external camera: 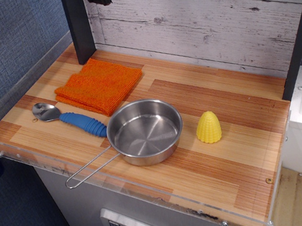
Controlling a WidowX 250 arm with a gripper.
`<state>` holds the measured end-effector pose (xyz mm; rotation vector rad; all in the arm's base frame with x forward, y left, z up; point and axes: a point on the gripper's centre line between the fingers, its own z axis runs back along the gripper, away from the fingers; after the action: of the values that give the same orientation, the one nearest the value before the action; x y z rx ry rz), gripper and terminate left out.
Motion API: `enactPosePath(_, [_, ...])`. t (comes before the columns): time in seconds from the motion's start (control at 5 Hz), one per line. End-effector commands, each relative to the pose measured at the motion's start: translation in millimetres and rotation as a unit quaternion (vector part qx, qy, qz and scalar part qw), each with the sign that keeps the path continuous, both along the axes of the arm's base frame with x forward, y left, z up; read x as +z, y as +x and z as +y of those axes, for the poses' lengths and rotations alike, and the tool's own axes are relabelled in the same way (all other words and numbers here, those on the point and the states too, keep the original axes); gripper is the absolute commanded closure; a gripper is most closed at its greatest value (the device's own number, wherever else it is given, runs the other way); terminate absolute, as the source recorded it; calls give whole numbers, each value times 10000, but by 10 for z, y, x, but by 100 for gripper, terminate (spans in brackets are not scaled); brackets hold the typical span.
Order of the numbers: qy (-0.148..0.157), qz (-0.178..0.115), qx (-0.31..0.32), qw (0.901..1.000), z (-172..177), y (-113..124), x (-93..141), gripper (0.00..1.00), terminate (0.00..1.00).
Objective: Place the yellow lemon inside the pot
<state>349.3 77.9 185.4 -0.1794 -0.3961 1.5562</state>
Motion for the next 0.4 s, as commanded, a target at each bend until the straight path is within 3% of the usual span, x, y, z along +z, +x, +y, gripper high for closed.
enactPosePath(0.0, [0,0,0,10000,0,0,0,0,0])
enactPosePath(0.2, [-108,-12,-15,9999,-211,-61,0,0,0])
